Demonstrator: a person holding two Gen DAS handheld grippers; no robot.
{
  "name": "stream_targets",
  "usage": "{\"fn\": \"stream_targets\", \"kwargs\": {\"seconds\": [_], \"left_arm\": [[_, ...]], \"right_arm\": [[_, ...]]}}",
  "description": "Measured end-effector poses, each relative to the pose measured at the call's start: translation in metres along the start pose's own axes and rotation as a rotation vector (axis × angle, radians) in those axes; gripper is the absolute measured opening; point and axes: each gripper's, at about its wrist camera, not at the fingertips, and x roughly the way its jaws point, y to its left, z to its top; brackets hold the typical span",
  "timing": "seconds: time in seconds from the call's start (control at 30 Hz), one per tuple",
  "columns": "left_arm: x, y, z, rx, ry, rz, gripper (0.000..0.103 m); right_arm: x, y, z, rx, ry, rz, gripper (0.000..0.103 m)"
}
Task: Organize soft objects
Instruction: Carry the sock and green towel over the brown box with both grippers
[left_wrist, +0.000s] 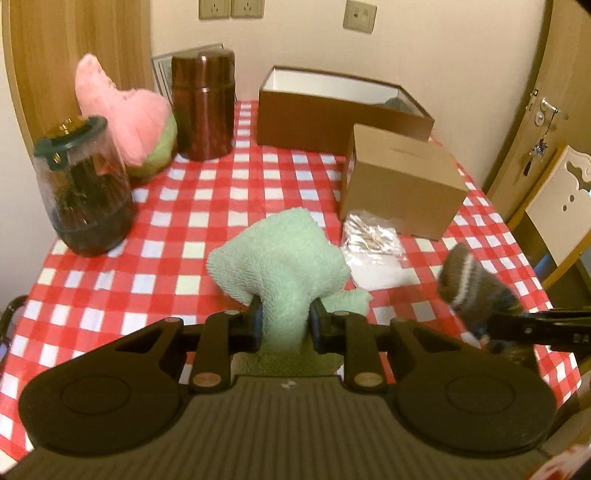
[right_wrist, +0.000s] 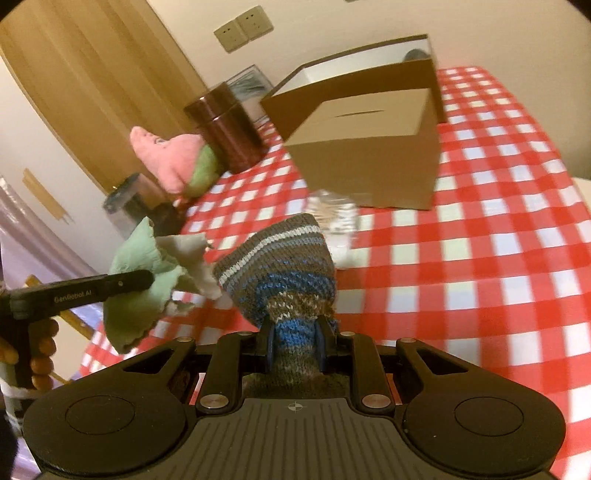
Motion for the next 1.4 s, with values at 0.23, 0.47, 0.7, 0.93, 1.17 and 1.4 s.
{"fn": "stream_targets", "kwargs": {"seconds": [0.23,0.47,0.7,0.93,1.17,1.4], "left_arm": [[0.001,0.019,0.030,0.041,-0.043,-0.036,0.022],[0.029,0.047,0.093,0.131,-0.076,-0.099,0.022],[0.060,0.062,0.166,0.209,-0.139,-0.159,0.022],[0.099,0.049,0.237,0.258,-0.202,-0.207,0.022],[0.148,0.034,0.296,0.253,-0.218,-0.229,0.022],[0.208,0.015,0.339,0.238,-0.186,-0.225,0.022]], "right_arm": [[0.027,0.033,0.030,0.059,-0.024,0.053,0.021],[0.067,0.061,0.079,0.193,-0.104,0.024,0.021],[0.095,0.074,0.139,0.292,-0.210,-0.029,0.021],[0.117,0.071,0.202,0.364,-0.330,-0.104,0.021],[0.138,0.054,0.256,0.421,-0.404,-0.169,0.021],[0.169,0.015,0.298,0.538,-0.454,-0.219,0.021]]}}
